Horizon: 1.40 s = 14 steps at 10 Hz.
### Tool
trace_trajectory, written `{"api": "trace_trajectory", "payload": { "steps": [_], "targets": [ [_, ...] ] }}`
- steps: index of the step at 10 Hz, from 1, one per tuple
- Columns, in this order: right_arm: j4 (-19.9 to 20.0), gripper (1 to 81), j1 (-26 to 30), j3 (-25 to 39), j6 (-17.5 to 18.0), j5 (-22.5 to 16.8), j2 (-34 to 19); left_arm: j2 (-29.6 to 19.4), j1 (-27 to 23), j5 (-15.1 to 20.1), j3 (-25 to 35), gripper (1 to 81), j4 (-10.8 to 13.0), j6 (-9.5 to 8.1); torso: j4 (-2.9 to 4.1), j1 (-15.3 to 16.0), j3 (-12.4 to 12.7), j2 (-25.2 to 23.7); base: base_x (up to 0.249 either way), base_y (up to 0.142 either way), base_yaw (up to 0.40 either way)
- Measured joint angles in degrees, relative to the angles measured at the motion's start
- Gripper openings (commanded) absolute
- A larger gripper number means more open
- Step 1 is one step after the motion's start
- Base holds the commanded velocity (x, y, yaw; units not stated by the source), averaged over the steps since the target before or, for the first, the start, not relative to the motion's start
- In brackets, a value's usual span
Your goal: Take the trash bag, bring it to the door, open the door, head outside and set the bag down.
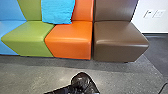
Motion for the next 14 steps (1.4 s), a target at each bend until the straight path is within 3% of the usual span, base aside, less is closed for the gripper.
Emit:
{"api": "trace_trajectory", "payload": {
  "steps": [4,8,10,14],
  "targets": [
    [0.16,81.1,0.02,0.00,0.00,0.52,0.00,-0.84,1.29,-2.56,1.79,1.0,1.65,-0.44,0.00,-3.12,-0.05,5.02,0.000,0.000,0.000],
    [2.78,81.1,0.33,0.61,0.00,4.05,-0.01,-4.73,3.57,1.16,6.07,1.0,4.00,-0.27,0.00,-8.06,-0.13,13.07,0.000,0.000,0.000],
    [5.60,81.1,0.99,1.12,-0.02,6.64,0.07,-6.34,3.50,1.28,8.22,1.0,4.07,-0.33,0.00,-10.64,-0.18,17.20,0.000,0.000,0.000],
    [6.28,81.1,0.96,0.85,-0.02,7.06,0.05,-8.98,2.80,1.41,11.50,1.0,3.41,-0.46,0.00,-15.23,0.30,24.61,0.000,0.000,0.000]
  ]
}}
